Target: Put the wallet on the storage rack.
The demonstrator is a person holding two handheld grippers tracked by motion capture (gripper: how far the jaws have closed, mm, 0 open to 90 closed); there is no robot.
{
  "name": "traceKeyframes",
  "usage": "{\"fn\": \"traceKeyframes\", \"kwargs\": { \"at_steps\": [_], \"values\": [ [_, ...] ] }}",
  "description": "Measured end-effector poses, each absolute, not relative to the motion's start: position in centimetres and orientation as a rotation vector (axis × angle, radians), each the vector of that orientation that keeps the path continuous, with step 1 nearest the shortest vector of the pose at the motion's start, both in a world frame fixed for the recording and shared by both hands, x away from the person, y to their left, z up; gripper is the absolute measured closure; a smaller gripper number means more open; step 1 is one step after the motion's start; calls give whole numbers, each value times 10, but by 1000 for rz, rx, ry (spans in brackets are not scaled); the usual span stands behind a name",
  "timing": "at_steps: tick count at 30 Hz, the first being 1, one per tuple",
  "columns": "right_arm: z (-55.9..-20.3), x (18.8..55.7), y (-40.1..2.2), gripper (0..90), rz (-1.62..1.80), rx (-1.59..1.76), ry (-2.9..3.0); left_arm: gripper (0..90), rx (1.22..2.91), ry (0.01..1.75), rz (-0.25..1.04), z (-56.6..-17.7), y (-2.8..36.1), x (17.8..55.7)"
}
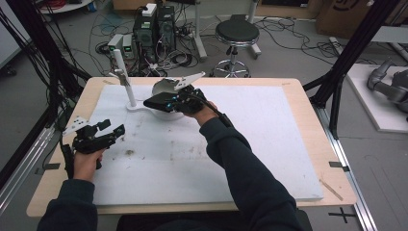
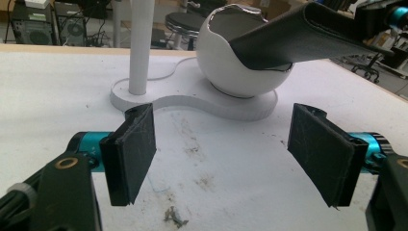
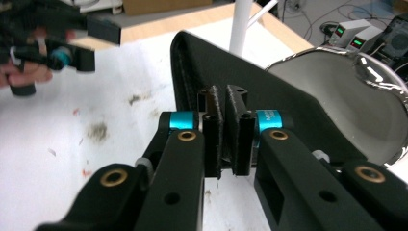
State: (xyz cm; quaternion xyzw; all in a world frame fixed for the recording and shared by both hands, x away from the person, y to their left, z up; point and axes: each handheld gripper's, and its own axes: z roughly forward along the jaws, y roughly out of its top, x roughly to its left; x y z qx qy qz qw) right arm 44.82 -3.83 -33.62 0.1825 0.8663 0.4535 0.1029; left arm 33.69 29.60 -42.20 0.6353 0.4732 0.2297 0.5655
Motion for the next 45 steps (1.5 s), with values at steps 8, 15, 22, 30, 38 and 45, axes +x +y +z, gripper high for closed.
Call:
{"fn": "traceKeyframes", "kwargs": {
  "at_steps": [8, 15, 22, 30, 38, 45],
  "values": [
    [-335, 448, -44, 600, 1366, 578, 2525, 250, 1495, 1111, 538, -422, 296, 337],
    [-322, 444, -68, 415, 1363, 598, 2429, 243, 1498, 1086, 537, -421, 295, 336],
    [-329, 433, -127, 213, 1215, 681, 2307, 202, 1512, 1066, 543, -420, 292, 336],
    [-360, 399, -208, 208, 1151, 809, 2262, 193, 1520, 1045, 580, -415, 289, 336],
    [-385, 375, -266, 208, 1164, 928, 2175, 197, 1527, 1034, 633, -413, 290, 337],
    [-391, 374, -283, 208, 1141, 989, 2130, 197, 1536, 1034, 626, -413, 288, 337]
  ]
}}
